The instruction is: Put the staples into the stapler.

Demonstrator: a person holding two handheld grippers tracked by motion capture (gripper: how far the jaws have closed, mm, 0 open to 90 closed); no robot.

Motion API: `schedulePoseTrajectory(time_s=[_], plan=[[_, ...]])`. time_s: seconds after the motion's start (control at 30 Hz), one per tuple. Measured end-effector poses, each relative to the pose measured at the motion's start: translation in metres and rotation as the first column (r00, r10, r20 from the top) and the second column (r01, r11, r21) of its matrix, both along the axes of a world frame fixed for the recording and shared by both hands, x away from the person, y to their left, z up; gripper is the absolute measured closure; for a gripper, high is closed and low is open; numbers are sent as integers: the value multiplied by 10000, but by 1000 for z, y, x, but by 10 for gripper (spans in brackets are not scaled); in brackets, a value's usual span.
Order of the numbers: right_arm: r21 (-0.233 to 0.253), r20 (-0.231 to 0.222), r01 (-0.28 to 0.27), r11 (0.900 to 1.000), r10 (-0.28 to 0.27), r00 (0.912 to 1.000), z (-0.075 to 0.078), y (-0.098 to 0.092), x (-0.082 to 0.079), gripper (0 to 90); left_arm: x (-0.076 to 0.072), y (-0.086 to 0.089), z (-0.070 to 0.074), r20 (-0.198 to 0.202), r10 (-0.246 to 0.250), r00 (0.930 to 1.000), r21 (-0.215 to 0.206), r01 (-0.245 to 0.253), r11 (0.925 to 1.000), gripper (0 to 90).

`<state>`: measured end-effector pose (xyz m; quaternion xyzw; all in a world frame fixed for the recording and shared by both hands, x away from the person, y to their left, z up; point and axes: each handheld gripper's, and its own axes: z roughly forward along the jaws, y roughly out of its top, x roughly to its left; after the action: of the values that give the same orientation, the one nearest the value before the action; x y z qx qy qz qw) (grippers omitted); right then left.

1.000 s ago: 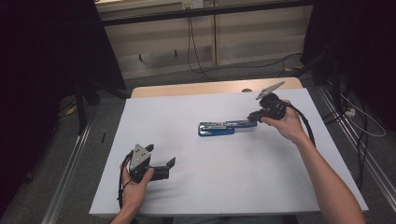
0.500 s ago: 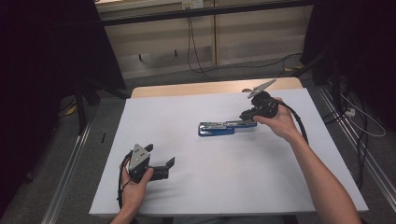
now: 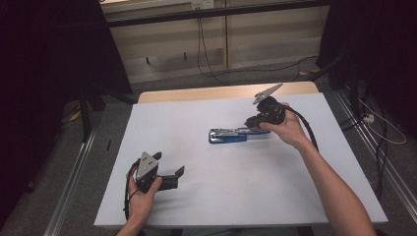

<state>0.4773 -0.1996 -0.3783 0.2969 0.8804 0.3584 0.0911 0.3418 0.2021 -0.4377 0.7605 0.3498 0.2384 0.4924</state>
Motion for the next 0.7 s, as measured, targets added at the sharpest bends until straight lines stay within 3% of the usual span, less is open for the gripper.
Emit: schedulePoseTrajectory(time_s=[0.7], plan=[[-37,294,-804,9968,805,9963,6,26,4,791,-1,2,1,59,2,10000,-68,-2,10000,35]])
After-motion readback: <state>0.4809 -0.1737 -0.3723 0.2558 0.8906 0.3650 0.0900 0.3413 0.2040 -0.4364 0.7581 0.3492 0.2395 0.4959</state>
